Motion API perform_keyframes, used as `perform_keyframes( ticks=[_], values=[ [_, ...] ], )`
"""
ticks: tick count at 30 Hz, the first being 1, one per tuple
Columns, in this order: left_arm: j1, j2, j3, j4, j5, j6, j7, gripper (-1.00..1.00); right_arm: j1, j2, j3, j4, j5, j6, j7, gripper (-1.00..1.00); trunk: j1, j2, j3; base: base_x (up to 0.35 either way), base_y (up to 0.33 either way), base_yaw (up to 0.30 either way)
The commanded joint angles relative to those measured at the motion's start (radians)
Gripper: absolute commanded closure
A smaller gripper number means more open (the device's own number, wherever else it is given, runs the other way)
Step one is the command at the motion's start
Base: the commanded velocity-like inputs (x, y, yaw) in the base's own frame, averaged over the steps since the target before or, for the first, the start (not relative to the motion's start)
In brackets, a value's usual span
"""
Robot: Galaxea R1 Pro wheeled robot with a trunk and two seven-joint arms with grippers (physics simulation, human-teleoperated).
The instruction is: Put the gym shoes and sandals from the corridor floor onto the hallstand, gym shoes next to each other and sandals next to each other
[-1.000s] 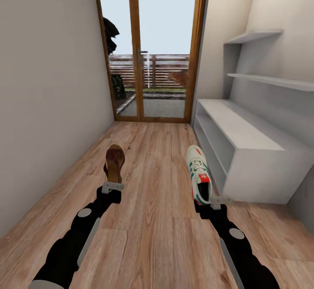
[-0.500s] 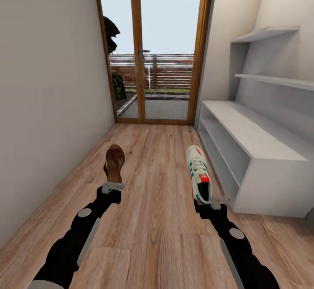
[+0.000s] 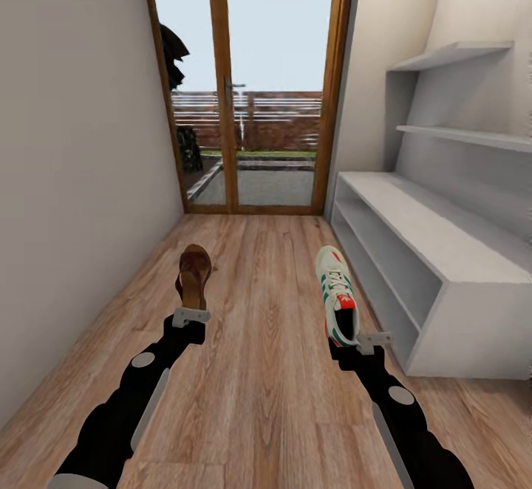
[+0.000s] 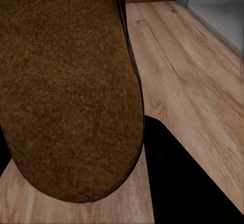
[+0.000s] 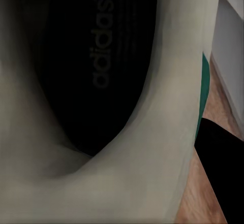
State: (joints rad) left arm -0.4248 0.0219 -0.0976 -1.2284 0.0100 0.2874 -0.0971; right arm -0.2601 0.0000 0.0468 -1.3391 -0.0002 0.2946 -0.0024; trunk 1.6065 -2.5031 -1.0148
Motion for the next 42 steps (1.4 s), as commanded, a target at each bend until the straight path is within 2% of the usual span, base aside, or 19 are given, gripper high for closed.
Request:
perform_keyframes(
  ticks=[1, 26, 35, 42],
  values=[
    [0.0, 0.001, -0.001, -0.002, -0.003, 0.006, -0.003, 1.0, -0.001, 0.0, 0.001, -0.002, 0.0, 0.006, -0.001, 1.0, 0.0, 0.0, -0.001, 0.266, 0.215, -0.198],
    [-0.001, 0.0, -0.001, -0.002, -0.002, 0.006, -0.003, 1.0, -0.001, 0.0, 0.001, -0.001, 0.0, 0.006, -0.001, 1.0, 0.0, 0.0, -0.001, 0.175, 0.279, -0.012],
    [-0.001, 0.0, -0.001, -0.002, -0.002, 0.006, -0.003, 1.0, -0.001, 0.0, 0.001, -0.002, 0.0, 0.006, -0.001, 1.0, 0.0, 0.0, -0.001, 0.241, 0.256, -0.195],
    [0.0, 0.0, -0.001, -0.002, -0.002, 0.006, -0.003, 1.0, -0.001, 0.0, 0.001, -0.002, 0.002, 0.006, -0.001, 1.0, 0.0, 0.0, -0.001, 0.265, 0.239, -0.038]
  ],
)
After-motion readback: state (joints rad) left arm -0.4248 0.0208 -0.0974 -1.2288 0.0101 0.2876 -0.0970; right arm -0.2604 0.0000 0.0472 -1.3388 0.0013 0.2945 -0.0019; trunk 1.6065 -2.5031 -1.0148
